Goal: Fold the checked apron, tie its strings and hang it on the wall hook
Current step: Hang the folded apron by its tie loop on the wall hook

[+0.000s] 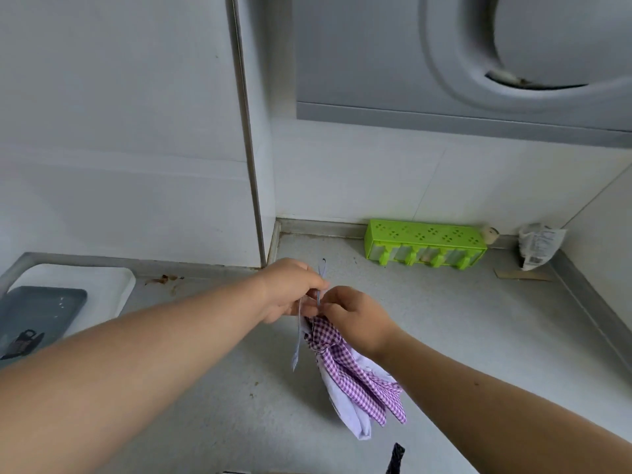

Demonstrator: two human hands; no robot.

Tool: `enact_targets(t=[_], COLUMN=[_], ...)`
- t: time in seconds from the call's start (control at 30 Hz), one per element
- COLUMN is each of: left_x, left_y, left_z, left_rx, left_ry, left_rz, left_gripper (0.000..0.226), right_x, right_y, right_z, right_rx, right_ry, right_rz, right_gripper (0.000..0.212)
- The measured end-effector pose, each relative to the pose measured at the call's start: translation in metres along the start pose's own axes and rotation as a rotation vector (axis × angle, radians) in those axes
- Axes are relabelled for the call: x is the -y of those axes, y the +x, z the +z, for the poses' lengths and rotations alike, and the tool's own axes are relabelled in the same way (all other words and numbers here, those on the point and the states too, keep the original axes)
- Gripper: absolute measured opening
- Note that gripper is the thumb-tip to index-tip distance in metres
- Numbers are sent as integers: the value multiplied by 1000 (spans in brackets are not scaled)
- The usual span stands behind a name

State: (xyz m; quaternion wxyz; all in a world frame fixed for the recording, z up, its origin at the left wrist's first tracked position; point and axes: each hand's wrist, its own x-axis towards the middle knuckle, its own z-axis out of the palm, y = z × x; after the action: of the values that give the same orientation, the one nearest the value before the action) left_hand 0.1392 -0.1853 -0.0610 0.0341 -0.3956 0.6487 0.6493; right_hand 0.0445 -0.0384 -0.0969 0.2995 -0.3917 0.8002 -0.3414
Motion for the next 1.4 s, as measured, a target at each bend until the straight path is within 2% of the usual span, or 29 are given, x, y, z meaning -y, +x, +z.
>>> enact_targets(t=[0.13,0.23,0.3,0.37,0.53,0.67,0.8,0.93,1.0,1.13,1.27,1.4], left_x=[-32,-52,-67,-84,-121,-145,-163,-182,-193,-221,-247,-268], left_y=[-8,-14,-21,-32,-75,-110,-132,-156,-173,-200,-232,-260], left_z=[-3,-8,-12,-20,-40,-47,-49,-45,-40,-42,-47,-53], left_rx=[-24,-29,-43,-68,-79,-2,-96,-147,-185,-307,-354,-540], left_ry=[-66,-22,32,134,617,723,746,549,515,553,608,686], left_rz=[38,78,105,146,278,337,425,491,517,580,581,625], left_gripper=[9,18,16,13,30,31,25,32,25,26,23,11], right_x=[18,29,39,54,87,117,148,173,184,207,234,262], right_y=[-6,-8,-9,-10,-9,-12,-20,-27,-32,-39,-46,-55], right_z=[-13,-19,-23,-32,-70,-102,-135,-169,-184,-210,-230,-242], right_rx=[-42,5,-14,-51,-160,-162,-115,-113,-112,-111,-117,-115], right_ry=[101,158,152,177,303,269,175,88,38,33,12,-60], right_rz=[-48,-74,-105,-139,-214,-342,-456,-536,-556,-620,-673,-764], right_gripper=[21,25,22,22,26,24,23,22,22,21,24,27])
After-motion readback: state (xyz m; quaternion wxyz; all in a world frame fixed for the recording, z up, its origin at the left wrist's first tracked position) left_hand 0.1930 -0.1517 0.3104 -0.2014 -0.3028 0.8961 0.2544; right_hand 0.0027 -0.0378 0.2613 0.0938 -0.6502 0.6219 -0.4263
